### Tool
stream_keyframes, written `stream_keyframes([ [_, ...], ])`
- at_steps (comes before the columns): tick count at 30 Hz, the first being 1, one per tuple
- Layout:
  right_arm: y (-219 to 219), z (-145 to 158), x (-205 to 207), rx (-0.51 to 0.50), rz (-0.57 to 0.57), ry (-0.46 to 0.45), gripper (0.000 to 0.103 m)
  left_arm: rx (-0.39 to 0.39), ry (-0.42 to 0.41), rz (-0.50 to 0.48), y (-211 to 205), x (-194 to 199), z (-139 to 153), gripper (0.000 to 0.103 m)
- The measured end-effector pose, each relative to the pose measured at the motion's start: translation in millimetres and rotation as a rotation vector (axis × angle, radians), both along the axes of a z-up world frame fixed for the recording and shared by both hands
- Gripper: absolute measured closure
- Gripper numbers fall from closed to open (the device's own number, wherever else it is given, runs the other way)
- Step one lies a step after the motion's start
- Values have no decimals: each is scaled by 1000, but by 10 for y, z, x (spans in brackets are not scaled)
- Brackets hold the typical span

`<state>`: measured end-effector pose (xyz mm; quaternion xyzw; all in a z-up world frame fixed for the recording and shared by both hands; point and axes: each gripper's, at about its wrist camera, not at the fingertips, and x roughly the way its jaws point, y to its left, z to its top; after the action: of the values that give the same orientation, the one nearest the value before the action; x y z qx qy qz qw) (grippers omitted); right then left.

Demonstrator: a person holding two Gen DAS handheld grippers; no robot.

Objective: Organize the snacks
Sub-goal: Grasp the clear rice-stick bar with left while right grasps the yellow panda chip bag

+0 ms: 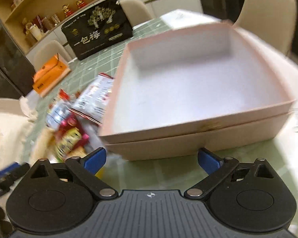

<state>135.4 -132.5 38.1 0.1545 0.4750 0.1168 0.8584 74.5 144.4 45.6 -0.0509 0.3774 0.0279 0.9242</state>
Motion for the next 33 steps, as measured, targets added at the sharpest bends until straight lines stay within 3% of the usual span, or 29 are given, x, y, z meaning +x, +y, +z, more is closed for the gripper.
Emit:
stream_keyframes([
  [3, 267, 44, 120, 105, 68, 13, 7, -2, 36, 2, 45, 198, -133, 27],
  [4, 382, 44, 143, 99, 98, 9, 18, 18, 19, 2, 29, 234, -149, 31],
  [5, 503, 46, 152, 63, 139, 8, 27, 30, 12, -16, 1, 256, -154, 55],
  [6, 620, 43, 171, 11, 179, 11, 46, 46, 5, -21, -34, 235, -139, 68],
  [7, 701, 37, 126, -52, 227, 10, 47, 46, 2, -49, -68, 208, -122, 69],
  [12, 554, 193, -332, -115, 365, 15, 45, 4, 50, -215, -222, -98, -153, 70],
  [14, 492, 312, -555, -163, 420, -24, 36, -29, 82, -254, -235, -287, -152, 70],
  [15, 509, 372, -637, -199, 451, -60, 24, -52, 98, -264, -228, -379, -156, 70],
  [16, 520, 432, -750, -240, 484, -111, 18, -64, 112, -267, -227, -446, -159, 70],
  [17, 546, 454, -878, -286, 514, -172, 18, -68, 123, -267, -218, -512, -159, 70],
  [20, 733, 445, -967, -399, 596, -289, 18, -70, 143, -242, -169, -588, -136, 70],
  [24, 1000, 328, -631, -371, 627, -260, 18, -76, 184, -205, -131, -491, -162, 67],
  [27, 1169, 146, -329, -368, 655, -155, 19, -31, 187, -209, -193, -362, -170, 66],
  [29, 1141, 101, -278, -347, 640, -89, 37, -23, 189, -210, -225, -319, -161, 68],
  [33, 809, 332, -578, -336, 580, -101, 46, -67, 101, -284, -398, -437, 40, 69],
])
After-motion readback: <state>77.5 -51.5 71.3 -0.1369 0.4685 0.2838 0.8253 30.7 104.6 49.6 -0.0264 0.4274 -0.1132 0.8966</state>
